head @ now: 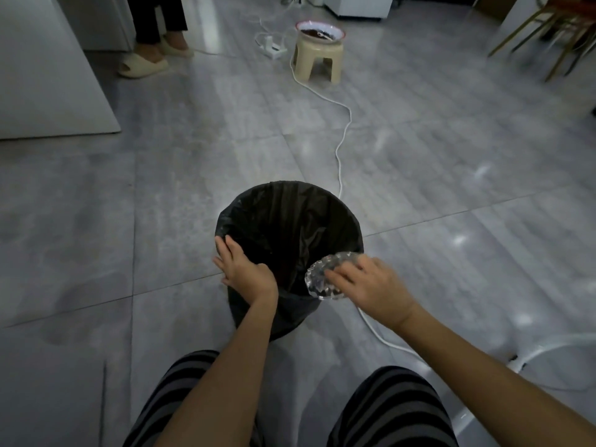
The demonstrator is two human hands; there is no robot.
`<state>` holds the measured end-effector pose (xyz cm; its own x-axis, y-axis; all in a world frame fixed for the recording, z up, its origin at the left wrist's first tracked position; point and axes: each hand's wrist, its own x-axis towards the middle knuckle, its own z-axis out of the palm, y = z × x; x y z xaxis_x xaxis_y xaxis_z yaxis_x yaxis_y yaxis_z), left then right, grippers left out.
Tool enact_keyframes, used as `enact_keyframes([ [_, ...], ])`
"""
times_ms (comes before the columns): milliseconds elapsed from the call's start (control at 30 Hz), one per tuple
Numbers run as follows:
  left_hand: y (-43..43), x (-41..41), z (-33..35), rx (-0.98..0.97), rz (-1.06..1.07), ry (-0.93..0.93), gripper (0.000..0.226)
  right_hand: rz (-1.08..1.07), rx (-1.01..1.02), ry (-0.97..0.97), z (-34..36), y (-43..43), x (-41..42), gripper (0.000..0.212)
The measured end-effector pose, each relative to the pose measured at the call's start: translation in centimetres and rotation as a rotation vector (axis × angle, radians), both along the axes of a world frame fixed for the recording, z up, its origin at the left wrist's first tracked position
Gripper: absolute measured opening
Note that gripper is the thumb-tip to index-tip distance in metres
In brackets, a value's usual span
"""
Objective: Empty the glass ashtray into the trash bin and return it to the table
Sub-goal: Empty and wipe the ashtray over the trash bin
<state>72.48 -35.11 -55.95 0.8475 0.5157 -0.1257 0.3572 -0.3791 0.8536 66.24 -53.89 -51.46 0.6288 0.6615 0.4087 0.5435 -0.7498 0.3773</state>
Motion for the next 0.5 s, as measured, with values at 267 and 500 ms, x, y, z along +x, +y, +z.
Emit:
enact_keyframes([
  [267, -0.1, 0.5, -0.2, 0.105, -0.099, 0.055, 0.086, -0.107, -0.058, -0.147, 0.6, 0.0, 1.9, 0.021],
  [500, -0.5, 0.6, -0.4, 0.145, -0.104, 0.068, 0.086, -0.115, -0.105, -0.162, 0.0, 0.0, 1.9, 0.016],
])
